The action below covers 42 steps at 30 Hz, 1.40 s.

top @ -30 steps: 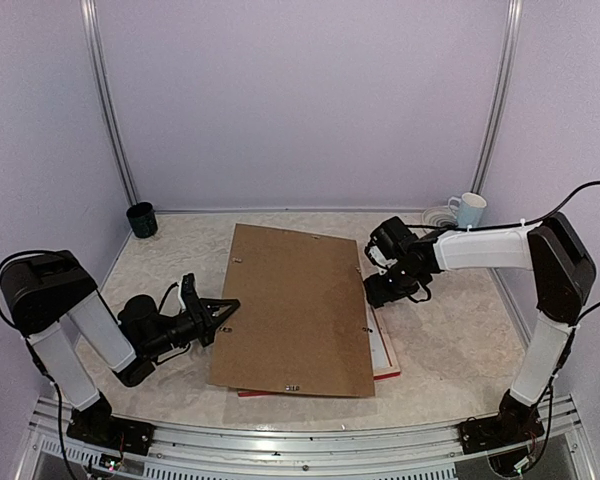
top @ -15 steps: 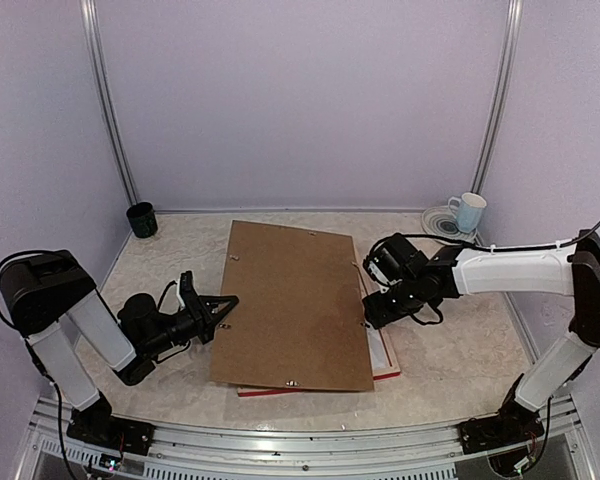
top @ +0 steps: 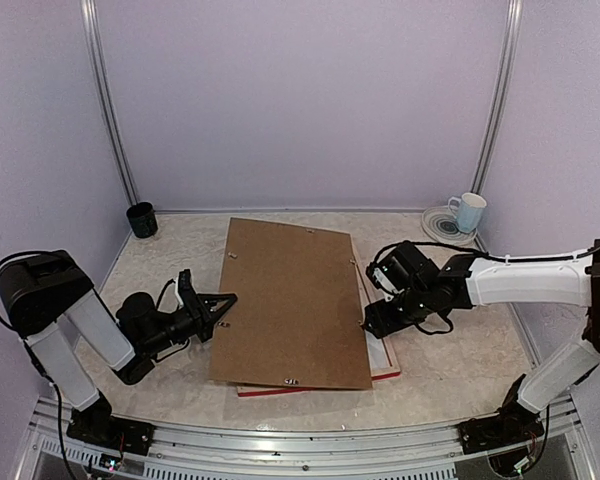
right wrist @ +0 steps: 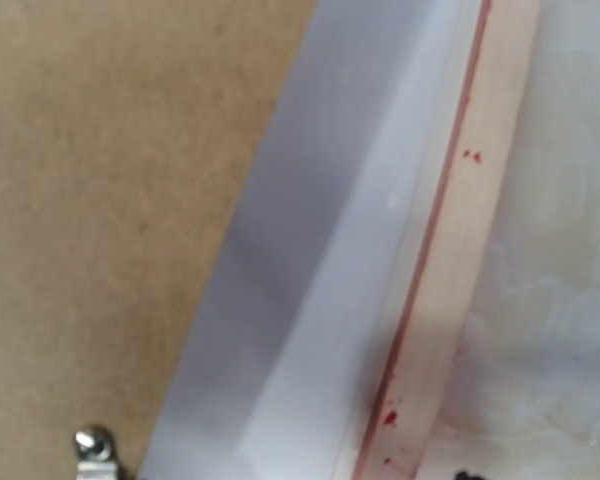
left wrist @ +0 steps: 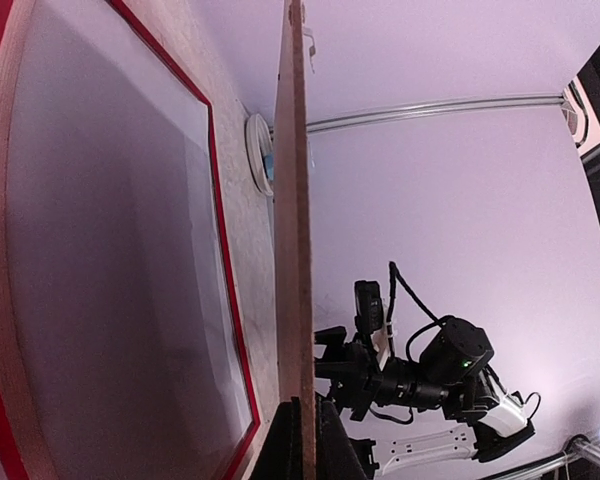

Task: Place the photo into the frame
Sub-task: Adjust the fastener on the backboard.

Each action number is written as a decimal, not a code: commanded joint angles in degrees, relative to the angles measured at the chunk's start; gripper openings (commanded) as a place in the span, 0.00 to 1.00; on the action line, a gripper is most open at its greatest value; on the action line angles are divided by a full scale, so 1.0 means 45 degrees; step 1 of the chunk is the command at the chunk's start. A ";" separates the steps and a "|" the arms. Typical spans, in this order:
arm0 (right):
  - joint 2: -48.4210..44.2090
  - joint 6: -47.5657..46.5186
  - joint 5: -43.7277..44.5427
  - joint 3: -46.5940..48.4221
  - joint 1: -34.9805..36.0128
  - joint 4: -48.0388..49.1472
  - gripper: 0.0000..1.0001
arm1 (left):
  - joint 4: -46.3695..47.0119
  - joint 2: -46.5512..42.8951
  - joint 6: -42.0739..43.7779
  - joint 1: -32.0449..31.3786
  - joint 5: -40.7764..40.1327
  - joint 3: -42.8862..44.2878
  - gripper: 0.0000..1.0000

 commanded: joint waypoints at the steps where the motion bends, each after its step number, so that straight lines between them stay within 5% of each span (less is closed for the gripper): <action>1: -0.0633 0.0296 -0.0104 -0.0156 0.0263 0.0058 0.65 | 0.4085 -0.0659 -0.0053 0.0140 0.0173 0.0430 0.00; 12: -0.1761 0.0084 -0.0243 0.0535 -0.0084 -0.0556 0.67 | 0.4090 -0.0725 -0.0016 0.0191 0.0260 0.0327 0.00; 21: -0.2253 -0.0076 -0.4346 0.0579 -0.2757 0.1406 0.68 | 0.4082 -0.0612 0.0105 -0.0011 0.0188 0.0360 0.00; 29: 0.1368 -0.0926 0.0212 0.4079 -0.3176 -0.0576 0.68 | 0.4100 -0.0606 0.0106 -0.0252 0.0193 0.0469 0.00; 42: 0.4043 -0.1237 0.1493 0.6514 -0.3785 -0.0612 0.69 | 0.4090 -0.0835 0.0106 -0.0369 0.0232 0.0357 0.00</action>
